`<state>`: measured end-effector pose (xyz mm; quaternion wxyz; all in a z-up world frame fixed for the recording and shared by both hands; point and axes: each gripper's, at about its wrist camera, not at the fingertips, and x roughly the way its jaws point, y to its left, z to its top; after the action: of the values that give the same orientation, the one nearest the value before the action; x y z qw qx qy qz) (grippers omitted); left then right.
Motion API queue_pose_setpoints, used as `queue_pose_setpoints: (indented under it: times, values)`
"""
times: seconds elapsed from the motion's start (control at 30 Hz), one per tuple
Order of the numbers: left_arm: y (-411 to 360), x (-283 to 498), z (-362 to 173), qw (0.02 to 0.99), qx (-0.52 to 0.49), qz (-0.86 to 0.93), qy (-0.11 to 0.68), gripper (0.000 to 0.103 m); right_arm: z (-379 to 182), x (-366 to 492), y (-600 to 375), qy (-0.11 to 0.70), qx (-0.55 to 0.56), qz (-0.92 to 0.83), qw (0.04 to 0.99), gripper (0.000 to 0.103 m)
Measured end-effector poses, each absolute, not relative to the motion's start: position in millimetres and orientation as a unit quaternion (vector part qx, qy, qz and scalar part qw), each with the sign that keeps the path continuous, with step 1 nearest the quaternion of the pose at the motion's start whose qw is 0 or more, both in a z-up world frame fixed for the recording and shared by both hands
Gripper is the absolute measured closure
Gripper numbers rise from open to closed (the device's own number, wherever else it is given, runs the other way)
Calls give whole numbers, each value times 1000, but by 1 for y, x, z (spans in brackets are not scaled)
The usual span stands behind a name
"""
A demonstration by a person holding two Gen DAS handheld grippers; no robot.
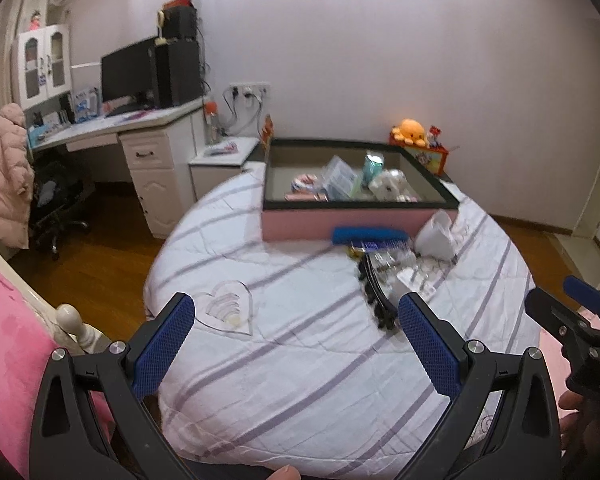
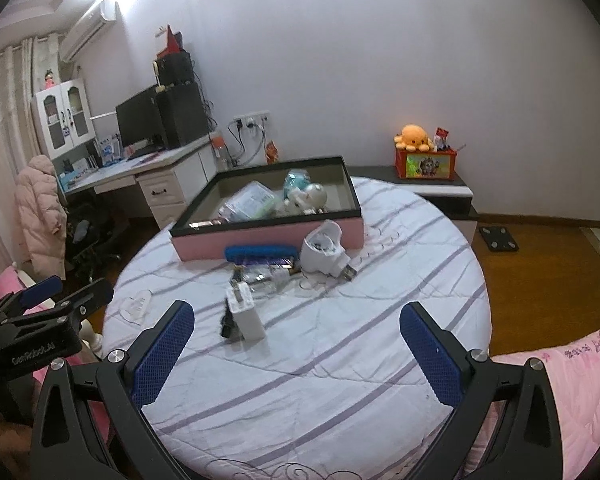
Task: Organize rigid objects
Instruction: 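Withdraw both tools from the box back over the bed, then grasp the black hair clip with the left tool while the right tool grasps the white charger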
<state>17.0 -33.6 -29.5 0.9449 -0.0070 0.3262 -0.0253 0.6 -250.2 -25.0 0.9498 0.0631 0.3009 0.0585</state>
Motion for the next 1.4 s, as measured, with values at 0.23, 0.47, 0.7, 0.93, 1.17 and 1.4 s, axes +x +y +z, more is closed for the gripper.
queue_pose_setpoints:
  times: [0.23, 0.47, 0.7, 0.93, 1.17, 1.4]
  values:
    - [-35, 35, -55, 935, -9, -29, 354, 0, -53, 23, -247, 339, 58, 78, 936, 0]
    - [-34, 59, -75, 924, -6, -36, 381, 0, -87, 58, -230, 378, 41, 104, 919, 0]
    - [-28, 82, -86, 918, -8, -39, 395, 0, -101, 88, -218, 394, 44, 140, 907, 12]
    - [-42, 101, -92, 911, 0, -63, 407, 0, -113, 110, -209, 413, 51, 177, 892, 51]
    - [-58, 114, -95, 905, -3, -85, 416, 0, -114, 100, -214, 403, 54, 189, 894, 80]
    - [-87, 127, -114, 891, 24, -97, 442, 1, -110, 90, -242, 394, 57, 139, 907, 80]
